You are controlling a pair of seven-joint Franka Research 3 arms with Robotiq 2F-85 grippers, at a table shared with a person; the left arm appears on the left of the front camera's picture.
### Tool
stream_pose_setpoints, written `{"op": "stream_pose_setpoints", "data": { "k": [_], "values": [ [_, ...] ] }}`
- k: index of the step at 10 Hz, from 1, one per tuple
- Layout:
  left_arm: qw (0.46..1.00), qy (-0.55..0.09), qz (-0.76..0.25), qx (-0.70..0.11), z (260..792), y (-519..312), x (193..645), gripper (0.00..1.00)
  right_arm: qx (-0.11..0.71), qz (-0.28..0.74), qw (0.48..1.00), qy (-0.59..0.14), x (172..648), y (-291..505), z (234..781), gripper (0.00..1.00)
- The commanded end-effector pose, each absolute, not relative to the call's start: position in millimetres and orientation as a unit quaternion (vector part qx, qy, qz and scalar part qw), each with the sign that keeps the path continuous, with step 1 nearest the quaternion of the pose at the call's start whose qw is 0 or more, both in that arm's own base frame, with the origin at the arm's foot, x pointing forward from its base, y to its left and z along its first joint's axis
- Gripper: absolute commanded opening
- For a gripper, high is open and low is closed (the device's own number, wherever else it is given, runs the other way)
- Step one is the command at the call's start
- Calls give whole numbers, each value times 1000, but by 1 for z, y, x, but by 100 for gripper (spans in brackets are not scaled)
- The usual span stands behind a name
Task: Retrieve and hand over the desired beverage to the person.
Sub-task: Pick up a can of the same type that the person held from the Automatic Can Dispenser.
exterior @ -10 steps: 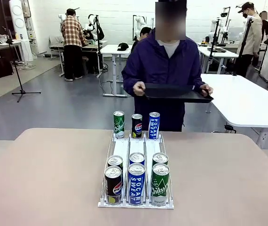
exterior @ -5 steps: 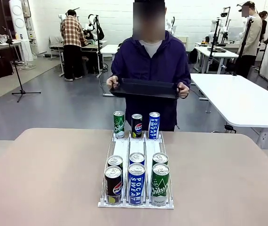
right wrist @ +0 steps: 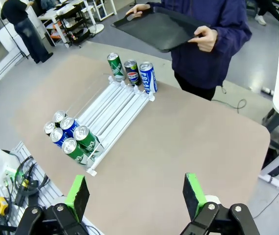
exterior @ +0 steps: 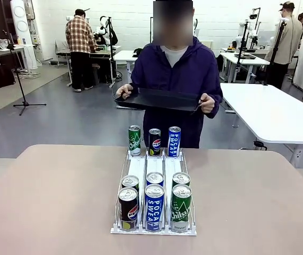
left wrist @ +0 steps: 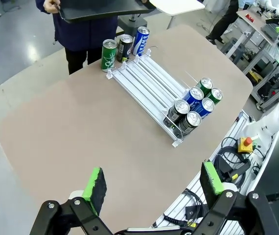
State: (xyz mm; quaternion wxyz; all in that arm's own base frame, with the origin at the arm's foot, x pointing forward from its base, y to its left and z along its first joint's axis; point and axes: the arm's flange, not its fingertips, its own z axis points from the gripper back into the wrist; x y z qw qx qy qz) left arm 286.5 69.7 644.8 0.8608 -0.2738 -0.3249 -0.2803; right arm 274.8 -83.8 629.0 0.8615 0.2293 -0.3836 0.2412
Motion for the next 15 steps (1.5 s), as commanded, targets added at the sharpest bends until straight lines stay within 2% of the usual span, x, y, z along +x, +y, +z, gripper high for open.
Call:
{"op": "stream_pose_setpoints", "data": {
  "k": [1,15],
  "values": [
    [856,-327,-290,-277,646,71,287,100,240,249,856,-385,277,-82,625,100],
    [856,-327,-290,-277,646,71,287,100,240,249,856,-385,277,-82,625,100]
  ]
}}
